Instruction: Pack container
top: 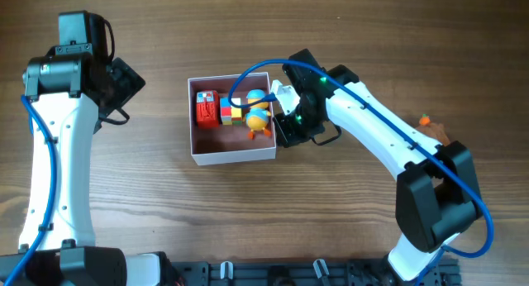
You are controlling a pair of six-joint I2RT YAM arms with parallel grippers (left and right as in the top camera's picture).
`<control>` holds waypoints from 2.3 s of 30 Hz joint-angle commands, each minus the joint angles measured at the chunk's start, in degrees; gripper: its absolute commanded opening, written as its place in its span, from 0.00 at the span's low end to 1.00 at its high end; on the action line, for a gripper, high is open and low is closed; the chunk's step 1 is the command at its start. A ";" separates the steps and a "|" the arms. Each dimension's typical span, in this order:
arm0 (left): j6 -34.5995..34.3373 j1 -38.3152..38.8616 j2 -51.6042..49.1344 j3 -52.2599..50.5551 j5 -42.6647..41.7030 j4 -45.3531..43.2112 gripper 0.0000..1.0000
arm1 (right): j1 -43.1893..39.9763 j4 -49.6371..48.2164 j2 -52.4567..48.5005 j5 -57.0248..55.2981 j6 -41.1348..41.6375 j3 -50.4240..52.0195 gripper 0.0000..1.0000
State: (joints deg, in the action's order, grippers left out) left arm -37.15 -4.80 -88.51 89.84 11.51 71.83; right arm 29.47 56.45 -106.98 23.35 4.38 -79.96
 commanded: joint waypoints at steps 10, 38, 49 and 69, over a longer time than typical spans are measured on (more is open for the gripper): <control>0.92 -0.17 -0.52 -12.48 -5.38 -5.25 0.74 | -17.99 1.40 8.31 -19.96 11.78 -7.58 0.06; 27.19 9.94 -15.47 -26.73 -22.01 -40.46 0.04 | -20.13 7.52 10.84 -21.00 6.08 -7.56 0.06; 35.01 16.52 -15.47 -26.73 -23.82 -47.06 0.04 | -20.13 7.54 10.84 -21.00 6.08 -7.56 0.06; 22.86 4.63 8.37 -22.08 -9.92 -27.87 1.00 | -29.94 14.19 23.87 -22.93 9.46 -16.09 1.00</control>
State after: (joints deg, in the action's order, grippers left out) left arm -8.19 3.20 -84.66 66.67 0.78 40.80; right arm 5.67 68.27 -88.86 2.28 12.03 -93.06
